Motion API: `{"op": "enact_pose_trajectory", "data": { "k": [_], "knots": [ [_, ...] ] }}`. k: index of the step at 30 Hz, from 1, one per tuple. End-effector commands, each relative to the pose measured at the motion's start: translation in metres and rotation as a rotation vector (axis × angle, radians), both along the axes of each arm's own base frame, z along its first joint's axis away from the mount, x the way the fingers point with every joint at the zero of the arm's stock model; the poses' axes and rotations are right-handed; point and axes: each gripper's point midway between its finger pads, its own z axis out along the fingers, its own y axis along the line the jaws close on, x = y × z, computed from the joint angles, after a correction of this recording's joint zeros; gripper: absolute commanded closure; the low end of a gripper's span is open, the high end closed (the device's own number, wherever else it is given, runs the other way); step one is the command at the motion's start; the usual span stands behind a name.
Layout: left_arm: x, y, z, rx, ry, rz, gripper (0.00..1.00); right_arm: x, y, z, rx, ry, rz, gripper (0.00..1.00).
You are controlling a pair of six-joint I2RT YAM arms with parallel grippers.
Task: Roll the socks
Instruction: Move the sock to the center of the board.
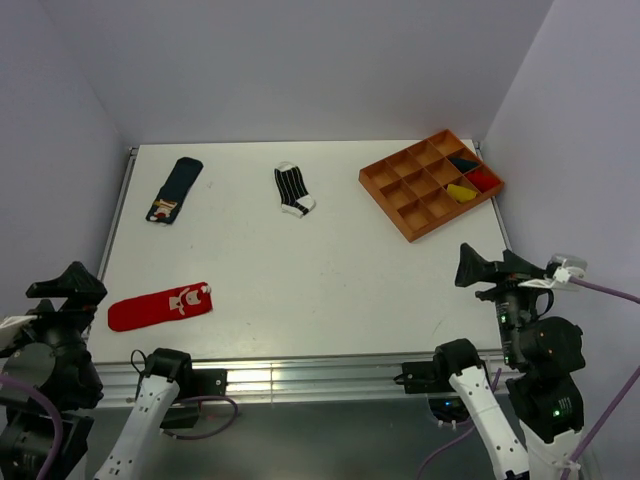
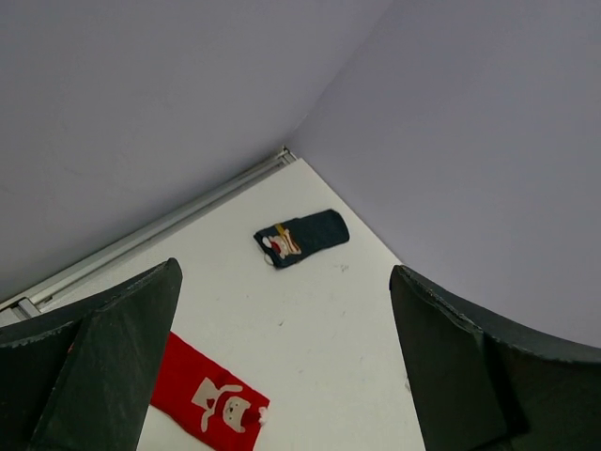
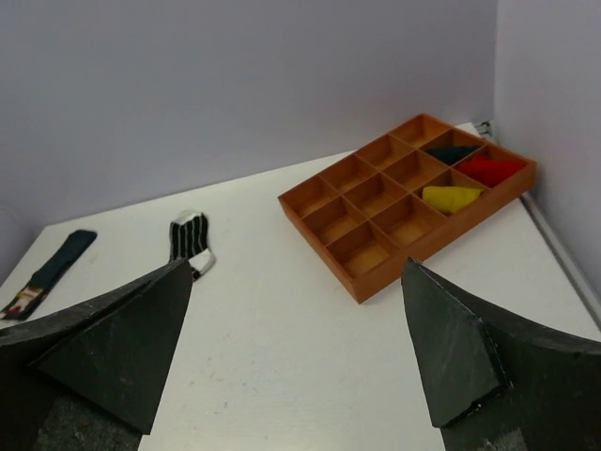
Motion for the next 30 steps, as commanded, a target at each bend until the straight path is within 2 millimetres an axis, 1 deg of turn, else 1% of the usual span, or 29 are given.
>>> {"op": "enact_pose_trajectory", "data": {
  "k": [1, 2, 3, 4, 5, 6, 7, 8, 9, 10, 11, 13, 14, 15, 16, 18, 19, 20, 21, 22, 23, 25, 26, 27, 28, 29, 30],
  "knots": [
    [0.032, -0.02, -0.014, 0.017, 0.085, -0.095, 0.0, 0.015, 0.026, -0.001, 0.003, 0.037, 0.119, 0.0],
    [0.041, -0.026, -0.023, 0.028, 0.121, -0.119, 0.01, 0.018, 0.031, -0.003, 0.005, 0.055, 0.146, 0.0],
    [0.053, -0.037, -0.031, 0.031, 0.161, -0.172, 0.0, 0.023, 0.043, -0.009, 0.014, 0.093, 0.2, 0.0],
    [0.061, -0.042, -0.039, 0.029, 0.193, -0.197, 0.0, 0.027, 0.05, -0.014, 0.022, 0.12, 0.225, 0.0],
    [0.071, -0.05, -0.051, 0.016, 0.231, -0.226, 0.01, 0.031, 0.056, -0.02, 0.029, 0.147, 0.251, 0.0],
    [0.083, -0.057, -0.062, 0.013, 0.284, -0.252, 0.0, 0.035, 0.069, -0.028, 0.047, 0.189, 0.311, 0.0],
    [0.092, -0.069, -0.07, -0.015, 0.299, -0.305, 0.0, 0.038, 0.074, -0.032, 0.057, 0.213, 0.334, 0.0],
    [0.098, -0.074, -0.081, -0.029, 0.339, -0.323, 0.01, 0.04, 0.08, -0.038, 0.067, 0.237, 0.36, 0.0],
    [0.108, -0.081, -0.087, -0.035, 0.367, -0.349, 0.0, 0.041, 0.091, -0.044, 0.085, 0.269, 0.412, 0.0],
    [0.114, -0.092, -0.092, -0.056, 0.382, -0.394, 0.0, 0.043, 0.097, -0.047, 0.095, 0.276, 0.438, 0.0],
    [0.119, -0.096, -0.101, -0.068, 0.404, -0.411, 0.0, 0.046, 0.101, -0.055, 0.102, 0.3, 0.454, 0.0],
    [0.131, -0.108, -0.113, -0.099, 0.431, -0.448, 0.01, 0.049, 0.11, -0.06, 0.13, 0.316, 0.494, 0.0],
    [0.135, -0.115, -0.129, -0.132, 0.464, -0.468, 0.01, 0.051, 0.112, -0.069, 0.138, 0.338, 0.496, 0.0],
    [0.141, -0.118, -0.144, -0.15, 0.513, -0.469, 0.0, 0.054, 0.115, -0.074, 0.15, 0.357, 0.502, 0.0],
    [0.145, -0.121, -0.153, -0.169, 0.535, -0.47, 0.0, 0.056, 0.117, -0.075, 0.152, 0.357, 0.513, 0.0],
    [0.151, -0.129, -0.184, -0.23, 0.617, -0.468, 0.01, 0.059, 0.123, -0.086, 0.158, 0.389, 0.537, 0.0],
    [0.153, -0.131, -0.193, -0.252, 0.634, -0.461, 0.01, 0.061, 0.125, -0.086, 0.158, 0.386, 0.546, 0.0],
    [0.156, -0.133, -0.209, -0.291, 0.658, -0.442, 0.01, 0.063, 0.128, -0.092, 0.164, 0.397, 0.56, 0.0],
    [0.158, -0.133, -0.216, -0.31, 0.661, -0.428, 0.01, 0.063, 0.13, -0.097, 0.166, 0.412, 0.566, 0.0],
    [0.16, -0.133, -0.223, -0.324, 0.666, -0.415, 0.0, 0.065, 0.132, -0.096, 0.169, 0.405, 0.576, 0.0],
    [0.161, -0.132, -0.236, -0.345, 0.674, -0.394, 0.0, 0.065, 0.135, -0.102, 0.174, 0.418, 0.59, 0.0],
    [0.164, -0.128, -0.255, -0.353, 0.706, -0.351, 0.01, 0.067, 0.139, -0.104, 0.18, 0.416, 0.61, 0.0],
    [0.162, -0.126, -0.269, -0.363, 0.729, -0.324, 0.01, 0.067, 0.14, -0.108, 0.182, 0.425, 0.618, 0.0],
    [0.168, -0.126, -0.278, -0.365, 0.742, -0.309, 0.01, 0.068, 0.142, -0.11, 0.183, 0.432, 0.628, 0.0],
    [0.169, -0.123, -0.287, -0.372, 0.751, -0.281, 0.01, 0.069, 0.143, -0.112, 0.183, 0.433, 0.631, 0.0],
    [0.171, -0.123, -0.292, -0.37, 0.762, -0.278, 0.01, 0.069, 0.143, -0.113, 0.183, 0.436, 0.634, 0.0],
    [0.178, -0.124, -0.3, -0.37, 0.771, -0.268, 0.01, 0.069, 0.143, -0.114, 0.179, 0.433, 0.633, 0.0]
  ]
}}
